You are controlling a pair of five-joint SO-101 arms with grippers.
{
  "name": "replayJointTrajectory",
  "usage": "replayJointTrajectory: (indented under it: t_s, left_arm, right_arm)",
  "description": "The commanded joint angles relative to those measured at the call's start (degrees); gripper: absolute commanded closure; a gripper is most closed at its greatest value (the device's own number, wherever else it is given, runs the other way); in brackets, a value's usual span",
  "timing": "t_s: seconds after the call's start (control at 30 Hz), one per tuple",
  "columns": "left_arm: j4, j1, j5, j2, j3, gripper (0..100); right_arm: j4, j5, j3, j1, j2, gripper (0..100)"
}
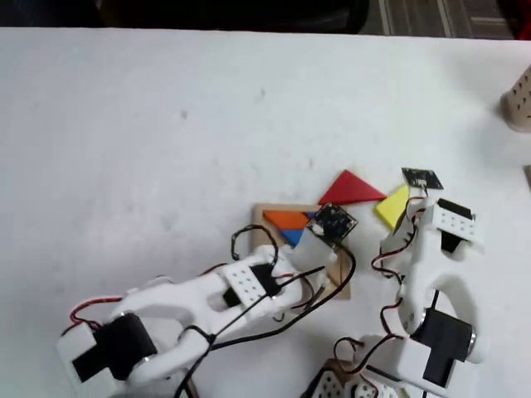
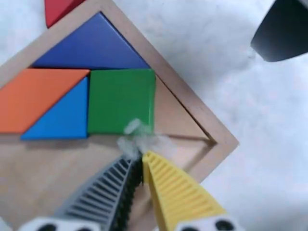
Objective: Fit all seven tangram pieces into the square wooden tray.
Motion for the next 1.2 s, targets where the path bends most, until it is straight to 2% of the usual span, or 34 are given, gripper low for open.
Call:
replayJointTrajectory:
  t_s: [0.0,0.2,0.33,0.43,0.63,0.93,1.17]
  left_arm:
    - [1.8,-0.7,0.0,-6.0,-0.1,98]
    - [0.2,-1.1,0.2,-15.0,3.6,98]
    - [-10.5,-1.1,0.5,-13.3,5.6,98]
    - [-14.8,-0.9,0.5,-7.2,2.8,98]
    - [-13.6,-0.7,0.4,4.2,-6.2,98]
    - [-8.4,0.5,0.0,4.4,-6.5,98]
    - [-7.4,0.2,0.0,4.2,-6.3,98]
  right_arm:
    - [-0.5,-0.3,-1.8,0.5,-0.2,91.9]
    - [-0.5,1.3,-1.8,0.4,-0.2,92.1]
    - [-0.5,1.3,-1.8,0.5,-0.2,92.1]
    - [-0.5,1.4,-1.8,0.6,-0.2,92.1]
    - [-0.5,1.6,-1.8,0.7,-0.2,92.2]
    - [-0.6,1.6,-1.8,0.7,-0.2,92.2]
    - [-0.6,1.6,-1.8,0.7,-0.1,92.2]
